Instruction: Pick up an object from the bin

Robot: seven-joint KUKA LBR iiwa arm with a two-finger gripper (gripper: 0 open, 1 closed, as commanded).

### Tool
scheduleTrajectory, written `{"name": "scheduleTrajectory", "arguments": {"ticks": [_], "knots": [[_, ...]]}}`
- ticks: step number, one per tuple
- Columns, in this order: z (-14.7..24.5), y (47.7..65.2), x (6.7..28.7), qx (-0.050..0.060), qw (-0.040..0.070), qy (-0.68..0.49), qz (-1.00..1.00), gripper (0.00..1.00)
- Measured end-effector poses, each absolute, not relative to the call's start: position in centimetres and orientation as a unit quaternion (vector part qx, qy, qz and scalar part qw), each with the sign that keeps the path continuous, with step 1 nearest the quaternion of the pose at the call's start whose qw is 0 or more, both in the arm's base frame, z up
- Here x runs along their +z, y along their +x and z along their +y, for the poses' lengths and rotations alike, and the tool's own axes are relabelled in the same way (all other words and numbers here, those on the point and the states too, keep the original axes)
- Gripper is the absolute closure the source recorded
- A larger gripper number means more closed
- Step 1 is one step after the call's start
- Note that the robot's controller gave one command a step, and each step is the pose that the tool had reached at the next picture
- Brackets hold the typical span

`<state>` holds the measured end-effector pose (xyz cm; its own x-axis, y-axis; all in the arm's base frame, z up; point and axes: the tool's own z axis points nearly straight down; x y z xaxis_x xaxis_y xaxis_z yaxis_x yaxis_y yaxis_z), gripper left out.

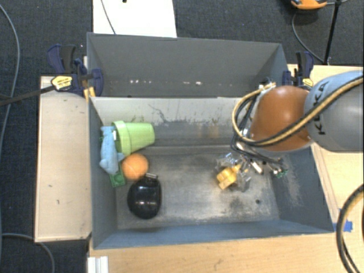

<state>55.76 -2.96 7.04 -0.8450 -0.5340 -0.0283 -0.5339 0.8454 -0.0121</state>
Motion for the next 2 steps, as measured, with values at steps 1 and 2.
{"name": "scheduleTrajectory", "arguments": {"ticks": [1,2], "knots": [[-2.96,55.76,7.04,-0.002,0.015,-0.277,0.961,1.00],[-2.97,55.76,7.04,-0.002,0.015,-0.277,0.961,1.00]]}}
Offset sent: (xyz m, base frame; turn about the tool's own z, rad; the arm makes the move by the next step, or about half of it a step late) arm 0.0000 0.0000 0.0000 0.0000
